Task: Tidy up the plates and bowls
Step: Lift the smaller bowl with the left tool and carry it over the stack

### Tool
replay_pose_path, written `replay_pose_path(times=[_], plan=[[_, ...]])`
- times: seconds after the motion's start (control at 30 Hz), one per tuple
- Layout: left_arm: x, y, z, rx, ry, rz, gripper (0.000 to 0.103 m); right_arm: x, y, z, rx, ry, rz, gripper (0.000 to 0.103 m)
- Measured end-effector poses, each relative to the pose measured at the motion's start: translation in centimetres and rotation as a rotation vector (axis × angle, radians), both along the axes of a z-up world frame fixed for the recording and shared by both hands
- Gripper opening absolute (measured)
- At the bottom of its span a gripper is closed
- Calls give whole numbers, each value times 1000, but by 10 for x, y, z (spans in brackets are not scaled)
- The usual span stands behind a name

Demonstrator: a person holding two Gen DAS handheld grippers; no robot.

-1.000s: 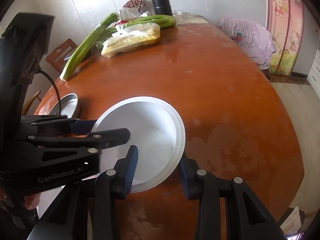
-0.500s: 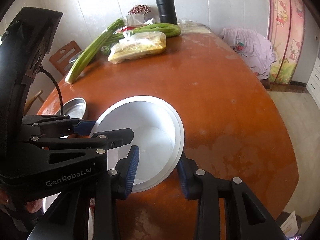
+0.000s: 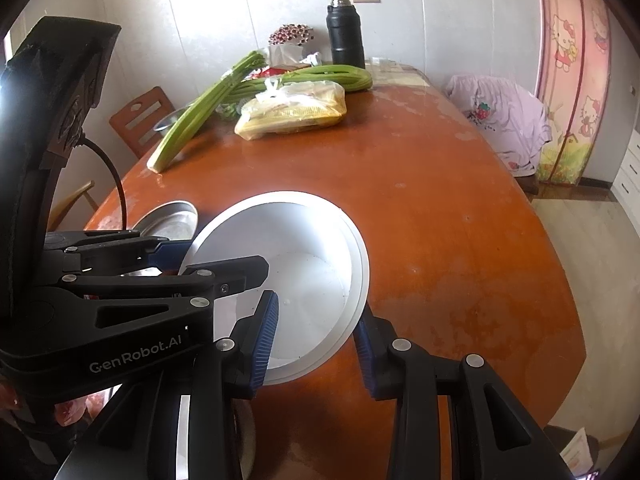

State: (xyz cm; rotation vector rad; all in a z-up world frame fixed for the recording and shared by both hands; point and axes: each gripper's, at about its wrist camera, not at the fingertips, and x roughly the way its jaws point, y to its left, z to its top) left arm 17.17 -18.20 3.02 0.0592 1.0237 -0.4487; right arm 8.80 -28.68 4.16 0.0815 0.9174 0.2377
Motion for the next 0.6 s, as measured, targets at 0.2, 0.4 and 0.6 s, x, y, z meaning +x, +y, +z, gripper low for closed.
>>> replay_pose_path(times=[0.2,0.4,0.6], plan=[[-12,8,9,-7,-25,8,34,-10,9,9,-8,-21,8,39],[-26,19,23,-15,-59,20,33,-20,19,21,-10,-51,23,39],[-41,29,34,-24,-87,34,34,-33,29,32,-15,-79,39,39]])
